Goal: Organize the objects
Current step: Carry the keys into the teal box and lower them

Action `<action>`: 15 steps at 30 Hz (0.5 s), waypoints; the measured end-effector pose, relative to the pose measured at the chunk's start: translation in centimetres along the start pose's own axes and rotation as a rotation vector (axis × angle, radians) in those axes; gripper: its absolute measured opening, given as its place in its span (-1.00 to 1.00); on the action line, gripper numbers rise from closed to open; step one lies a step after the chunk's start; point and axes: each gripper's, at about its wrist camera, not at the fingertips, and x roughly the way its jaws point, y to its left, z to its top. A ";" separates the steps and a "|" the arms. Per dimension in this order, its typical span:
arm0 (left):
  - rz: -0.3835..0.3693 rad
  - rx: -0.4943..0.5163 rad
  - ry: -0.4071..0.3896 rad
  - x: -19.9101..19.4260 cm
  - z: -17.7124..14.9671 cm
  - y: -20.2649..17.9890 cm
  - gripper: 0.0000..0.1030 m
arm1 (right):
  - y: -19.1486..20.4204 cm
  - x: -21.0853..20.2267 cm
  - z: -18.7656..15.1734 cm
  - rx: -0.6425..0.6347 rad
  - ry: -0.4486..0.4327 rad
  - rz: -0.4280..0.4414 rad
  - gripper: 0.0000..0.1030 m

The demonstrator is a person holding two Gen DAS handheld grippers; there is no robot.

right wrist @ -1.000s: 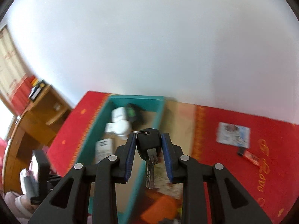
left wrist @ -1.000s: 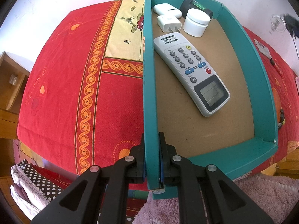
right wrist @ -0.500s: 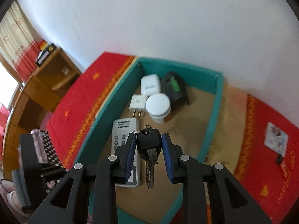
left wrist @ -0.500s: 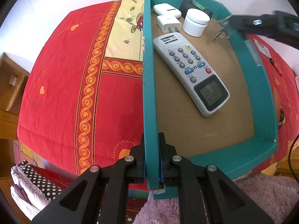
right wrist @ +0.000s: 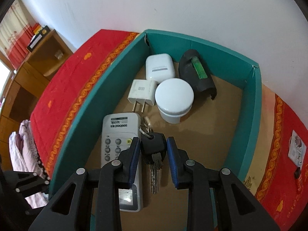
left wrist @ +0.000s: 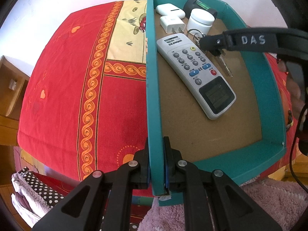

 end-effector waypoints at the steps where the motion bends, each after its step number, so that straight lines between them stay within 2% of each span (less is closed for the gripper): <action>1: -0.001 0.000 -0.001 0.0 0.0 0.0 -0.83 | -0.1 0.2 -0.1 0.004 0.004 -0.002 -0.43; 4: -0.003 -0.002 -0.001 -0.1 -0.1 0.1 -0.83 | -0.4 0.3 -0.3 0.026 0.007 0.017 -0.42; 7: -0.003 -0.001 -0.001 -0.1 -0.1 0.1 -0.83 | -0.4 -0.6 -0.5 0.033 -0.015 0.059 -0.28; 15: -0.009 -0.005 0.002 -0.1 -0.1 0.3 -0.83 | -1.3 -6.1 -2.2 0.045 -0.104 0.092 -0.23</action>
